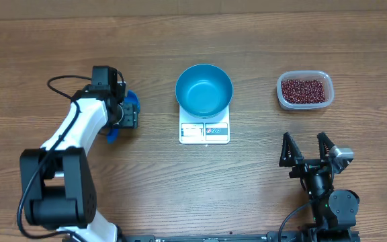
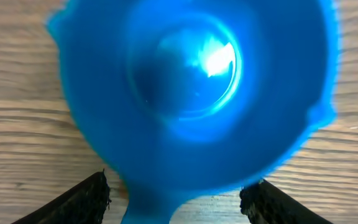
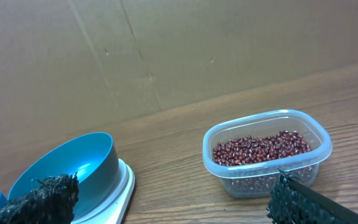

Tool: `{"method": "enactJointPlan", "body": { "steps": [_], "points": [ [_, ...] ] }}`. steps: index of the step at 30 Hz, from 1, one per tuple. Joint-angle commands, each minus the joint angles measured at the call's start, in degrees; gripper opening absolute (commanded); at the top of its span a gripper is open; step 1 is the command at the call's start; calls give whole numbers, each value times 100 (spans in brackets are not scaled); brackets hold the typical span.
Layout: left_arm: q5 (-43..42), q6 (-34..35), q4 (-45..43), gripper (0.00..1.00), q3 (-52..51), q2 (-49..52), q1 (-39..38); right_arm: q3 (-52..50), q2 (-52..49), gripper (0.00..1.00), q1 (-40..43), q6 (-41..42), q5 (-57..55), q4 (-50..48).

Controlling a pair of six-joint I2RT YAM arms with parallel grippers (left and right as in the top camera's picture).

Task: Scoop item into bowl and weigh 150g on scale
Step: 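Lower the left gripper and close it on the blue scoop handle, then lift the blue scoop by its handle with the left gripper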

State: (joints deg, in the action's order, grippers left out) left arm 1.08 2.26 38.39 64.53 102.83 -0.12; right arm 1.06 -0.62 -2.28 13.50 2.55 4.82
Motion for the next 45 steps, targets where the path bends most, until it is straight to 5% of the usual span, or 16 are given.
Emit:
{"method": "enactJointPlan", "body": {
  "steps": [1, 7, 28, 32, 38, 41, 45],
  "points": [
    [-446, 33, 2, 71, -68, 212, -7, -61, 46, 100, -24, 0, -37, -17],
    [-1609, 35, 138, 71, -61, 131, -17, -61, 46, 100, -24, 2, -37, -17],
    [-1405, 190, 1115, 89, 643, -282, -28, -61, 46, 100, -24, 0, -37, -17],
    [-1318, 560, 1088, 100, 629, -282, -31, -61, 46, 100, -24, 2, -37, -20],
    [-1869, 1001, 778, 100, 629, -282, -24, -61, 46, 100, -24, 0, -39, -17],
    [-1864, 1875, 695, 81, 629, -282, -50, -61, 46, 100, -24, 2, -37, -17],
    [-1705, 3095, 728, 78, 627, -282, -234, -61, 46, 100, -24, 0, -37, -17]
  ]
}}
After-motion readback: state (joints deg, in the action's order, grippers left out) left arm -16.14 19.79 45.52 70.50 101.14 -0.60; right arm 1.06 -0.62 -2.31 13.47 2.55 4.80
